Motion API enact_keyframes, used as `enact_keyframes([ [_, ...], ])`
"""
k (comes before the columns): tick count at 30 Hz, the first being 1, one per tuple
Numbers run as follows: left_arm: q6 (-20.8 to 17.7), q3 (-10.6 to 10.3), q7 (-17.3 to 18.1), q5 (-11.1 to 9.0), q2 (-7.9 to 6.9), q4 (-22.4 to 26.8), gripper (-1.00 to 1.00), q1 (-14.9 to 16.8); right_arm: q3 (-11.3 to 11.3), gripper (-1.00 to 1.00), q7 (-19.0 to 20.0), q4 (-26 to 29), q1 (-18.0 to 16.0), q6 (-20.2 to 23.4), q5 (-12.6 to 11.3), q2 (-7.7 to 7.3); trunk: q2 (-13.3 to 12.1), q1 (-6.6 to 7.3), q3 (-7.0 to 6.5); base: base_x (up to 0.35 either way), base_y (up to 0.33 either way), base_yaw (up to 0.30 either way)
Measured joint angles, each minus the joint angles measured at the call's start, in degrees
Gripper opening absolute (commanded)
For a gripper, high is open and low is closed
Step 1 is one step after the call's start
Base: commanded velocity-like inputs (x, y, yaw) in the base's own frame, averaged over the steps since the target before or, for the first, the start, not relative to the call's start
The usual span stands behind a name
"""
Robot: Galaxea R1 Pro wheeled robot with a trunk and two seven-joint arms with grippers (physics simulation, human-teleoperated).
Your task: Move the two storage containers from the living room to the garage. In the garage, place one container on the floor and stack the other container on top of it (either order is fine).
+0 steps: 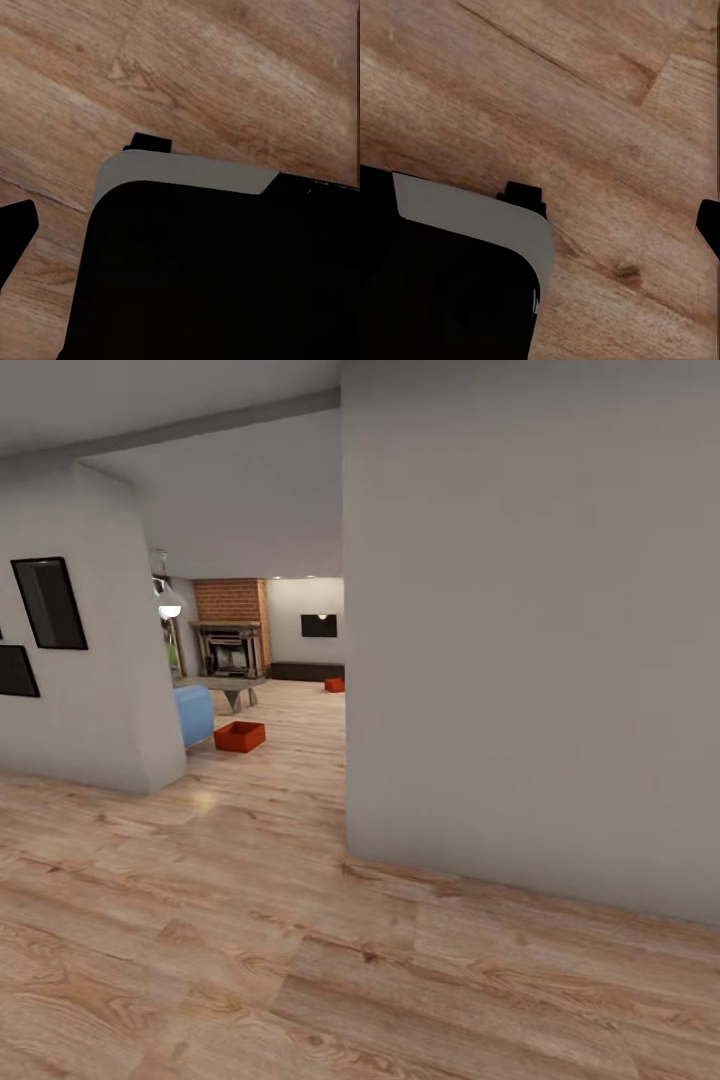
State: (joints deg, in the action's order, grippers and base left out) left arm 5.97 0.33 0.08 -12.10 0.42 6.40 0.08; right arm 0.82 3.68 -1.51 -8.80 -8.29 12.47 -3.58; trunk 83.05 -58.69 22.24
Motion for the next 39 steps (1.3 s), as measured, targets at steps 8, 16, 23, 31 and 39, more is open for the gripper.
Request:
enact_keyframes([
  [8,0.01,0.01,0.00,0.07,0.06,0.01,1.00,0.00,0.00,1.00,0.01,0.00,0.00,0.00,0.10,0.00,0.00,0.00,0.00,0.323,0.000,0.000],
  [16,0.05,0.02,0.00,0.14,0.09,0.02,1.00,0.00,-0.05,1.00,0.07,-0.02,0.00,0.15,-0.10,0.05,0.00,0.00,0.00,0.323,0.000,0.000],
  [23,0.06,-0.03,0.00,0.22,0.09,0.03,1.00,0.00,0.21,1.00,0.10,0.00,0.00,0.01,0.17,0.01,0.00,0.00,0.00,0.323,0.000,0.157],
  [31,0.06,0.01,0.00,0.15,0.09,0.05,1.00,0.00,0.15,1.00,-0.02,0.00,0.00,-0.05,-0.07,0.00,0.00,0.00,0.00,0.323,0.000,0.285],
  [39,0.09,0.02,0.00,0.15,0.04,0.08,1.00,0.00,0.15,1.00,-0.08,0.00,0.00,-0.16,-0.04,0.00,0.00,0.00,0.00,0.323,0.000,0.290],
])
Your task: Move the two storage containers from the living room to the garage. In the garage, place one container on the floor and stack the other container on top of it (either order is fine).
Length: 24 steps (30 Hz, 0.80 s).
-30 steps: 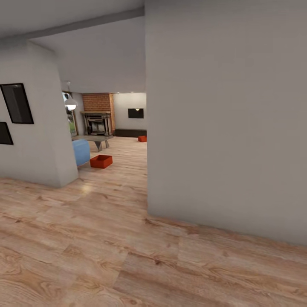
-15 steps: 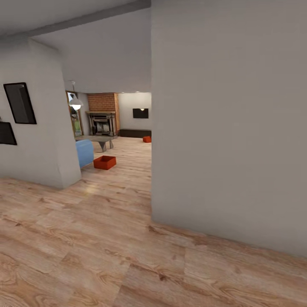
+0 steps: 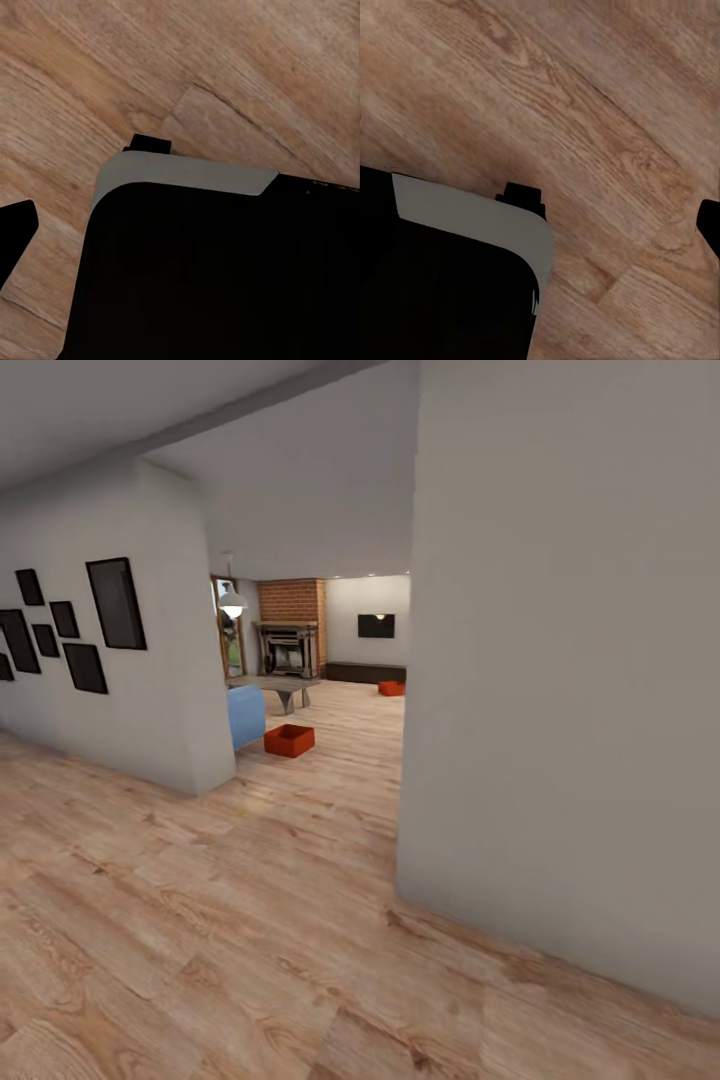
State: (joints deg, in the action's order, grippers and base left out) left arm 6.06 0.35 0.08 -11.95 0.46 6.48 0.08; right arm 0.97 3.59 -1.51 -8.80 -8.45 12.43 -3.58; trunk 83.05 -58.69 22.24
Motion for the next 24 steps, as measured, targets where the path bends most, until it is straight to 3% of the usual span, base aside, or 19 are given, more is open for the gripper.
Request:
enact_keyframes([
  [24,-0.03,0.00,0.00,-0.18,-0.12,-0.06,1.00,0.00,0.01,1.00,0.05,0.00,0.00,-0.15,-0.26,-0.02,0.00,0.00,0.00,0.323,0.000,0.290],
])
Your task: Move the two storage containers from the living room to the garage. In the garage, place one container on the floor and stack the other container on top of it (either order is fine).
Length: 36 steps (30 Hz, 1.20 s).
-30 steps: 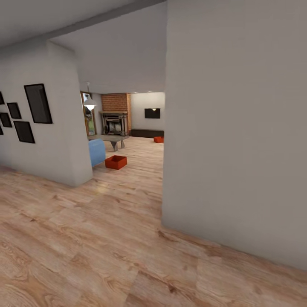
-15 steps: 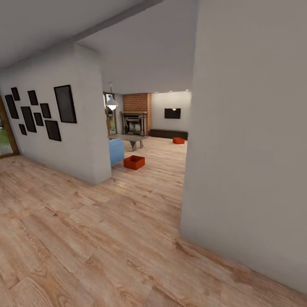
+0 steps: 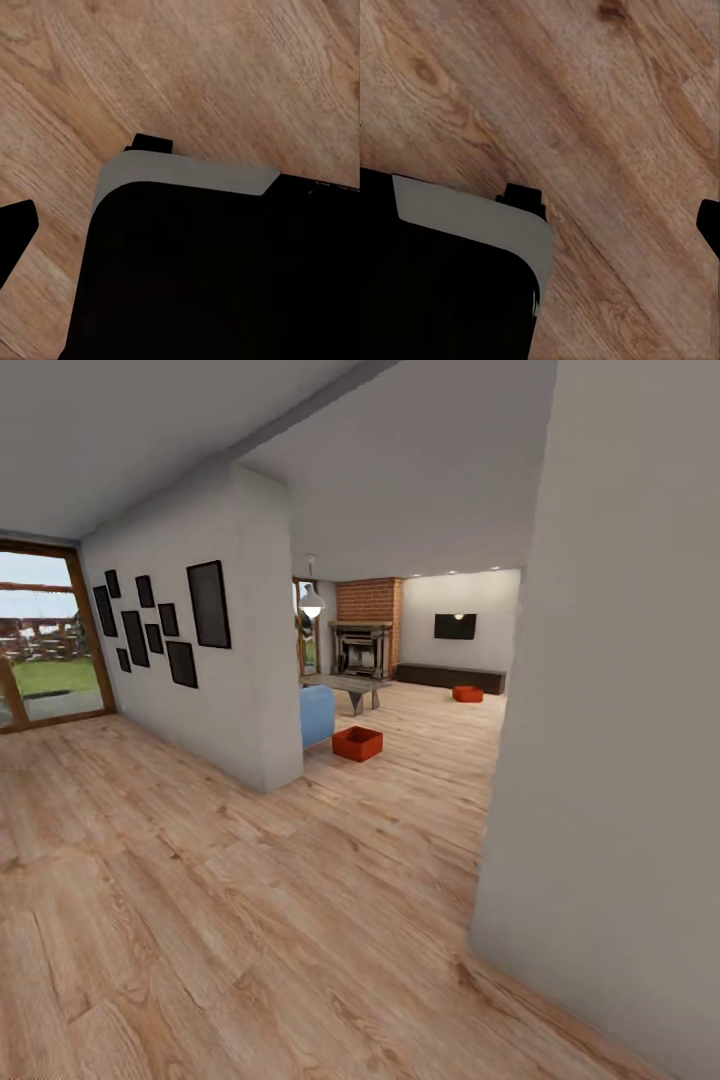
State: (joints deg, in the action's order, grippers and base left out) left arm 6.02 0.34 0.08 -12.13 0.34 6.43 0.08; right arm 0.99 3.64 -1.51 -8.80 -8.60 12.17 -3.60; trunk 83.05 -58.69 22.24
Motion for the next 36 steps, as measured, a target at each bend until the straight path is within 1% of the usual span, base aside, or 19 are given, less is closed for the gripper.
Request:
enact_keyframes([
  [8,-0.01,0.00,0.00,0.00,-0.06,-0.01,1.00,0.00,0.00,1.00,0.00,0.00,0.00,-0.04,-0.02,-0.05,0.00,0.00,0.00,0.323,0.000,0.290],
  [11,-0.02,0.00,0.00,0.00,-0.07,-0.02,1.00,0.00,0.00,1.00,0.02,0.00,0.00,-0.04,-0.02,-0.06,0.00,0.00,0.00,0.323,0.000,0.182],
  [18,-0.07,0.00,0.00,0.00,-0.08,-0.03,1.00,0.00,0.15,1.00,0.03,0.00,0.00,0.07,0.31,-0.03,0.00,0.00,0.00,0.323,0.000,0.038],
  [36,-0.09,0.00,0.00,0.00,0.00,-0.03,1.00,0.00,0.12,1.00,-0.05,-0.03,0.00,0.47,0.17,-0.03,0.00,0.00,0.00,0.323,0.000,0.001],
])
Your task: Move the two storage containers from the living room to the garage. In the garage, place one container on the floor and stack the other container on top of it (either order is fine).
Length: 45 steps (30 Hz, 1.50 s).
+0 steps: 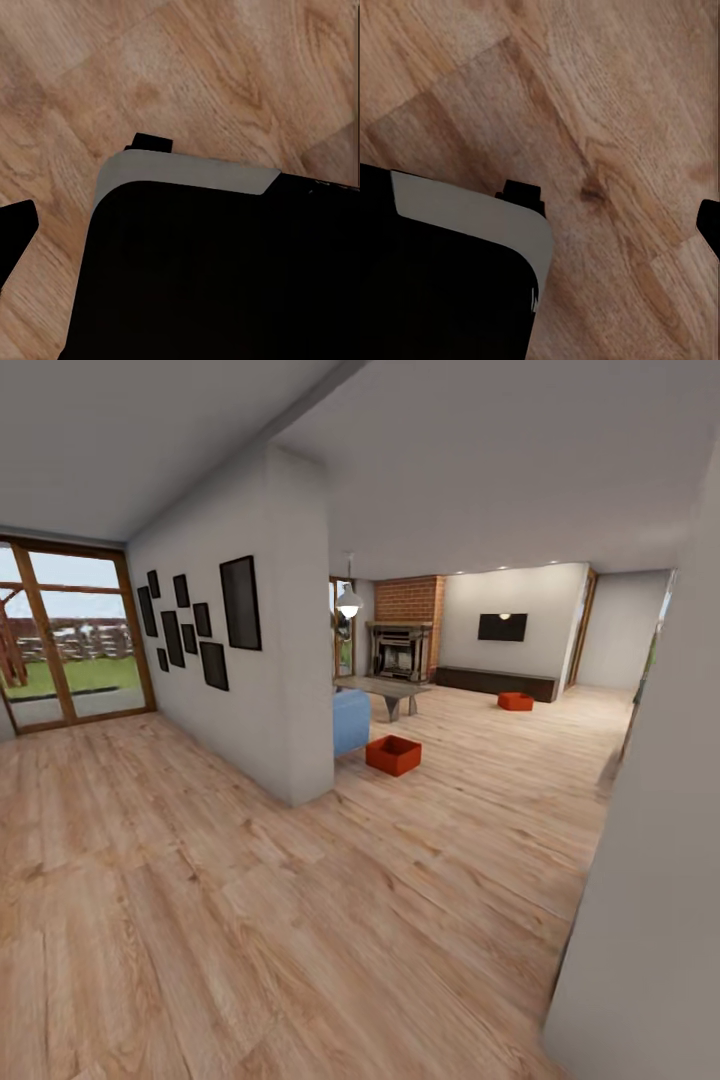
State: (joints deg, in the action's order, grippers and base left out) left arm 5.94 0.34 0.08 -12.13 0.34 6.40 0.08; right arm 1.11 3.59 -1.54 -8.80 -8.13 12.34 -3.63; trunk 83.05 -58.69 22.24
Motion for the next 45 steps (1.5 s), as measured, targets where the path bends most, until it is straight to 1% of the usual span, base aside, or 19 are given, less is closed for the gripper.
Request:
enact_keyframes([
  [7,-0.02,-0.09,0.00,0.01,0.07,0.00,1.00,0.00,-0.30,1.00,0.05,0.03,0.00,0.01,0.14,0.12,0.00,0.00,0.00,0.323,0.000,0.000],
  [45,0.00,0.00,0.00,0.10,0.18,0.00,1.00,0.00,-0.19,1.00,0.06,0.03,0.00,0.02,-0.01,0.05,0.00,0.00,0.00,0.323,0.000,0.000],
])
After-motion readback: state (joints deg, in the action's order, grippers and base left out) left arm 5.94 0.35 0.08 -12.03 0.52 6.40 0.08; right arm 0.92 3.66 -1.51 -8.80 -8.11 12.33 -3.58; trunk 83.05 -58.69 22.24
